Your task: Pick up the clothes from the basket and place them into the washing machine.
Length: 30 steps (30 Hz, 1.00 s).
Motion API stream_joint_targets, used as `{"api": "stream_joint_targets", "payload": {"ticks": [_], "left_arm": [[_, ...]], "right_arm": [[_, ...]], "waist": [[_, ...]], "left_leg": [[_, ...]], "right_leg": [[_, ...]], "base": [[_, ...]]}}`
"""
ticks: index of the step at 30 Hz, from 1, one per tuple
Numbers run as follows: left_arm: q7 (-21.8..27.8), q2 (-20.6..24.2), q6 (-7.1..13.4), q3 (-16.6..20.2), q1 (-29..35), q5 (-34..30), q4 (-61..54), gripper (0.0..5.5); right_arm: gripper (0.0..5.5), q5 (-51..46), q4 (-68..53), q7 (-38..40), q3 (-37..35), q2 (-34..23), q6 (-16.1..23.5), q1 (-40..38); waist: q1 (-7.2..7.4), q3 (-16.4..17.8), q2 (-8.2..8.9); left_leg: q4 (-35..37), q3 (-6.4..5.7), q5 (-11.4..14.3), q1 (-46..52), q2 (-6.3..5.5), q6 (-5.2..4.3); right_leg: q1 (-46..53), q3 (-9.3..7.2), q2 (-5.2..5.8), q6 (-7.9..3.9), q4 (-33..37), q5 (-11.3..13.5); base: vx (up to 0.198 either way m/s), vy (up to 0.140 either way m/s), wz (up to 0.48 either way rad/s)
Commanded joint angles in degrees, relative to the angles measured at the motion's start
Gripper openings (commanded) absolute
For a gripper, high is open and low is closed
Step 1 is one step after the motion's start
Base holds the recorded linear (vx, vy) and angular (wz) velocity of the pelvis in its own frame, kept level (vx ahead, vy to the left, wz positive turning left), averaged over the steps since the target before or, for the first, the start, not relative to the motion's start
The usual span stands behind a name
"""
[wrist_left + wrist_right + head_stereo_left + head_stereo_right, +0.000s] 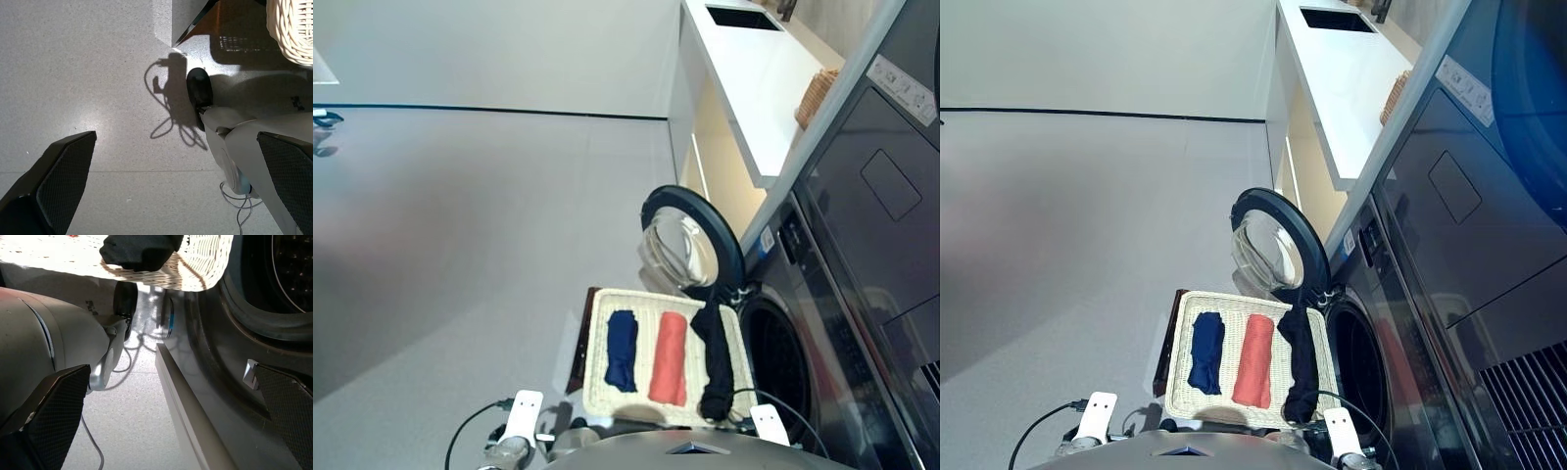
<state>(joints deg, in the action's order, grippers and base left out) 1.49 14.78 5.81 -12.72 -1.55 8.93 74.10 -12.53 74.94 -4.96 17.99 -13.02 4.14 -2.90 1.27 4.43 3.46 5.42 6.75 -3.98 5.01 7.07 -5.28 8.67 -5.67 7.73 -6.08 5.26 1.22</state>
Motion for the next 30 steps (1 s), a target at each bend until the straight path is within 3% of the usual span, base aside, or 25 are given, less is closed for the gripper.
{"api": "stream_joint_targets", "payload": {"ticks": [1, 9, 13, 15, 16, 20, 27, 30], "left_arm": [[-0.47, -3.45, 0.7, -2.6, 7.23, -0.57, 3.31, 5.5], [-2.79, -3.72, 1.74, -2.55, 8.37, 0.93, 1.1, 5.5], [-4.57, -4.67, 3.54, -4.48, 9.26, 2.76, -4.48, 5.5], [-5.9, -4.16, 5.24, -8.09, 9.83, 1.68, -12.3, 5.5], [-5.9, -4.14, 5.2, -8.11, 9.79, 1.68, -12.37, 5.5], [-8.26, -2.31, 7.5, -9.54, 8.21, 3.29, -26.29, 5.5], [-10.12, -1.09, 8.39, -11.19, 10.38, 6.29, -36.7, 5.5], [-12.14, -0.07, 8.99, -13.13, 14.22, 7.16, -42.86, 5.5]], "right_arm": [[5.5, 0.77, 2.81, 0.53, -0.45, -1.89, 0.81, 6.52], [5.5, 1.08, 2.81, 1.34, -0.21, -1.94, 0.89, 6.83], [5.5, 0.08, 0.44, 2.66, -0.13, -2.14, 1.73, 6.88], [5.5, -1.17, -3.1, 4.11, 0.17, -2.48, 2.83, 7.05], [5.5, -1.16, -3.13, 4.11, 0.16, -2.48, 2.81, 7.02], [5.5, -2.39, -18.48, 8.17, -0.87, -4.85, 6.32, 4.49], [5.5, -3.72, -35.01, 10.53, -0.52, -6.94, 8.15, 4.79], [5.5, -4.65, -45.71, 14.0, -1.11, -7.67, 10.09, 7.29]], "waist": [[-1.86, 3.89, -3.86], [-1.82, 4.67, -4.12], [-1.82, 5.92, -4.36], [-1.69, 7.44, -4.54], [-1.7, 7.42, -4.53], [-1.18, 10.18, -5.07], [-0.84, 13.09, -5.06], [-0.53, 16.64, -4.62]], "left_leg": [[-0.42, 3.8, 4.43, 4.53, -1.29, 0.68], [-0.42, 3.47, 4.15, 4.25, -1.2, 0.63], [-0.42, 2.87, 3.62, 3.17, -1.2, 0.57], [-0.42, 2.61, 3.05, 1.95, -1.19, 0.6], [-0.42, 2.61, 3.05, 1.94, -1.19, 0.6], [-0.42, 2.73, 2.19, 0.37, -1.04, 0.62], [-1.58, 2.72, 1.76, -1.87, -0.52, 0.59], [-7.14, 2.62, 2.67, -6.66, 0.38, 0.56]], "right_leg": [[1.37, -1.21, 2.42, -2.01, -0.53, -1.99], [1.01, -1.24, 2.36, -1.85, -0.81, -2.07], [0.15, -1.53, 2.38, -1.84, -1.13, -2.05], [-1.15, -1.42, 2.32, -1.82, -1.85, -2.14], [-1.17, -1.42, 2.33, -1.82, -1.88, -2.16], [-3.62, -1.07, 2.43, -2.06, -3.65, -2.31], [-7.1, -0.33, 2.1, -1.8, -6.59, -2.95], [-12.13, 0.72, 1.55, -1.6, -11.67, -4.0]], "base": [[0.0, 0.0, 0.0], [0.0, 0.0, 0.0], [-0.013, -0.006, 0.014], [-0.079, -0.025, 0.047], [-0.077, -0.017, 0.025], [-0.058, -0.002, 0.009], [-0.036, -0.002, 0.002], [-0.145, -0.018, -0.002]]}}
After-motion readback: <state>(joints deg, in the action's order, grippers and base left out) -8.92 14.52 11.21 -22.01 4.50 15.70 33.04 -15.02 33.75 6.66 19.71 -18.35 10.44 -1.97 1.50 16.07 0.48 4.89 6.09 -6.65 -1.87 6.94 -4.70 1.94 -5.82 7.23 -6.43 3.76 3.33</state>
